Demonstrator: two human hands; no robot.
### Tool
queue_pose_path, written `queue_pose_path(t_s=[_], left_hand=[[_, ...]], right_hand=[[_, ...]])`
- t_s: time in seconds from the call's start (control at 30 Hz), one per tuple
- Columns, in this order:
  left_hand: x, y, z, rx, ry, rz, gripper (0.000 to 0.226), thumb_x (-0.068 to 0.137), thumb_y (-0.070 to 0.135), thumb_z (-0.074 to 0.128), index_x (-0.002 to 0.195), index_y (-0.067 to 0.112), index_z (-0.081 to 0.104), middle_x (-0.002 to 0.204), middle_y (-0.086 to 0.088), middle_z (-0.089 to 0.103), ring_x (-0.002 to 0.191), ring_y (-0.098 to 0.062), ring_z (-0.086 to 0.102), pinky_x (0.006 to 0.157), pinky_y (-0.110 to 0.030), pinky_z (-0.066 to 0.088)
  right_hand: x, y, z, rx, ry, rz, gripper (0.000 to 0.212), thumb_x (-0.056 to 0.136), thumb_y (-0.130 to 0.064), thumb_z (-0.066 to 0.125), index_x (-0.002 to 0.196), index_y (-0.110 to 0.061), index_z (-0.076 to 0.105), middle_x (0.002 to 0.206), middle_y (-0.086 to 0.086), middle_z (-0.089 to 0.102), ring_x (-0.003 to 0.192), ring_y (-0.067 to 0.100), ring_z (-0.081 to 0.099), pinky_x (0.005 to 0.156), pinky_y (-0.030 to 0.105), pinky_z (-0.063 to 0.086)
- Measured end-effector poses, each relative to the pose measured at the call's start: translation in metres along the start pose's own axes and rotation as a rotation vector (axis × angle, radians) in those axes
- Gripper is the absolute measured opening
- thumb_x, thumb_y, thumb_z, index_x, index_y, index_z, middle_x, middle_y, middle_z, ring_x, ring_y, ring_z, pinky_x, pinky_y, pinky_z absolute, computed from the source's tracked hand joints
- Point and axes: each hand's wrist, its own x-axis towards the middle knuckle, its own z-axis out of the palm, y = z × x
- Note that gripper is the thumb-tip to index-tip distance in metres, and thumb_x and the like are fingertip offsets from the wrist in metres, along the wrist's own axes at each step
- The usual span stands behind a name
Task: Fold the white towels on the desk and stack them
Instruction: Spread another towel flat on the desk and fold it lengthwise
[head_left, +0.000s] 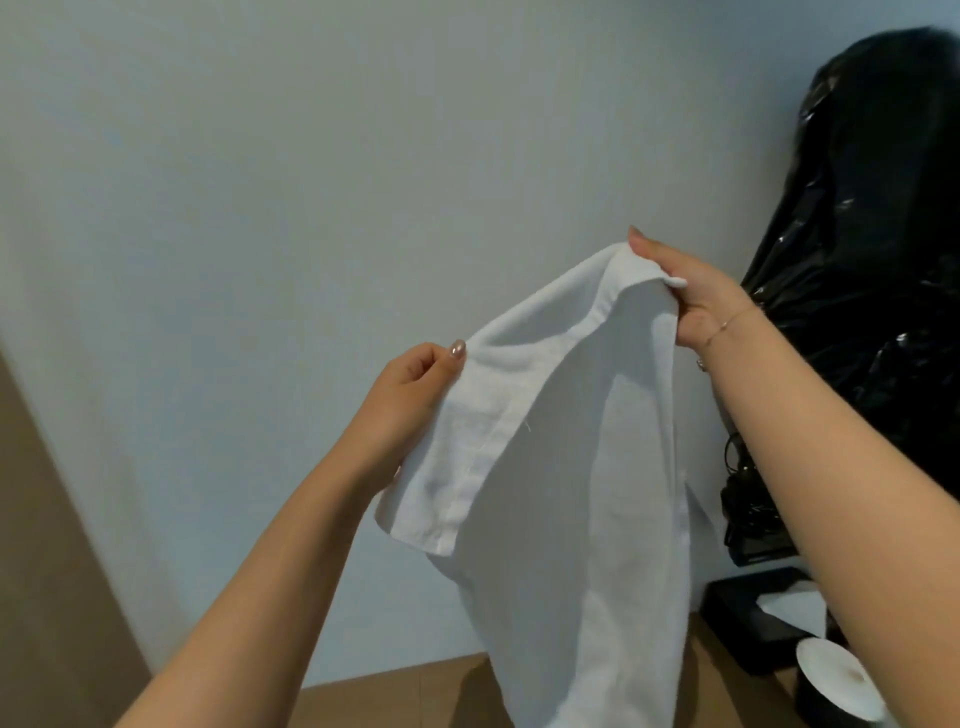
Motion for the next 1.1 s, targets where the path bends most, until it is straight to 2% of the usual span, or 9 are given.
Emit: queue_pose_path(t_s=[0.2,0.33,0.5,0.63,0.77,0.87,0.9,0.97,1.1], left_hand=[[-0.06,-0.07,-0.023,-0.068,0.082,-0.178,0.05,0.098,0.049,0.05,0.1,-0.001,0.054,0.085,-0.014,0.056,0.08,-0.021,0.052,0.075,-0.039,0.041],[-0.116,-0.134,-0.047,-0.09,0.213,-0.374,0.055,0.096,0.052,0.051,0.094,-0.003,0.048,0.082,-0.004,0.051,0.074,-0.018,0.047,0.07,-0.036,0.037],[-0.197,-0.207,-0.078,-0.093,0.402,-0.662,0.04,0.097,0.05,0.051,0.088,0.012,0.061,0.075,-0.003,0.066,0.065,-0.009,0.062,0.059,-0.025,0.048],[-0.261,-0.253,-0.102,-0.111,0.539,-0.86,0.037,0.099,0.044,0.05,0.098,0.009,0.062,0.089,-0.009,0.068,0.076,-0.015,0.064,0.067,-0.029,0.048],[-0.317,-0.292,-0.119,-0.149,0.647,-1.028,0.043,0.101,0.042,0.047,0.104,-0.001,0.056,0.089,-0.016,0.058,0.08,-0.022,0.056,0.072,-0.036,0.042],[-0.349,-0.317,-0.132,-0.126,0.699,-1.136,0.037,0.101,0.039,0.048,0.095,0.003,0.055,0.087,-0.016,0.056,0.082,-0.025,0.054,0.074,-0.035,0.041],[-0.356,-0.324,-0.137,-0.112,0.724,-1.144,0.029,0.101,0.033,0.05,0.096,0.006,0.056,0.089,-0.013,0.058,0.086,-0.026,0.056,0.075,-0.035,0.043],[-0.365,-0.336,-0.148,0.059,0.729,-1.163,0.017,0.1,0.023,0.052,0.109,0.011,0.06,0.1,-0.005,0.063,0.1,-0.026,0.06,0.085,-0.039,0.049],[-0.369,-0.35,-0.153,0.616,0.599,-1.137,0.035,0.099,0.033,0.051,0.132,0.021,0.051,0.128,0.002,0.052,0.119,-0.02,0.05,0.101,-0.036,0.042]], right_hand=[[0.005,0.059,0.04,-0.132,-0.036,0.078,0.019,0.08,-0.026,0.077,0.092,-0.012,0.073,0.094,0.001,0.075,0.084,0.012,0.071,0.068,0.026,0.058],[0.003,0.139,0.082,-0.223,-0.114,0.239,0.042,0.062,-0.03,0.086,0.094,-0.006,0.073,0.097,0.006,0.075,0.085,0.016,0.073,0.067,0.027,0.058],[-0.01,0.275,0.146,-0.42,-0.18,0.457,0.047,0.073,-0.037,0.083,0.106,-0.006,0.071,0.104,0.007,0.074,0.101,0.022,0.069,0.092,0.039,0.055],[-0.038,0.375,0.195,-0.578,-0.287,0.656,0.052,0.078,-0.041,0.078,0.114,-0.004,0.068,0.114,0.01,0.07,0.11,0.024,0.065,0.099,0.039,0.051],[-0.071,0.458,0.225,-0.519,-0.31,0.809,0.043,0.082,-0.027,0.077,0.108,0.005,0.067,0.094,0.014,0.07,0.081,0.025,0.067,0.07,0.03,0.058],[-0.089,0.508,0.244,-0.521,-0.35,0.907,0.019,0.09,-0.015,0.067,0.097,0.002,0.061,0.075,0.012,0.055,0.058,0.021,0.049,0.041,0.026,0.042],[-0.093,0.521,0.25,-0.511,-0.373,0.928,0.01,0.093,-0.012,0.062,0.093,-0.002,0.059,0.071,0.011,0.049,0.055,0.019,0.044,0.038,0.023,0.039],[-0.099,0.543,0.261,-0.483,-0.426,0.943,0.005,0.094,-0.008,0.056,0.092,-0.008,0.061,0.075,0.009,0.051,0.06,0.018,0.048,0.048,0.024,0.045],[-0.12,0.573,0.253,-0.623,-0.449,0.686,0.028,0.096,-0.011,0.055,0.123,-0.012,0.061,0.119,0.004,0.061,0.109,0.018,0.057,0.096,0.033,0.045]])
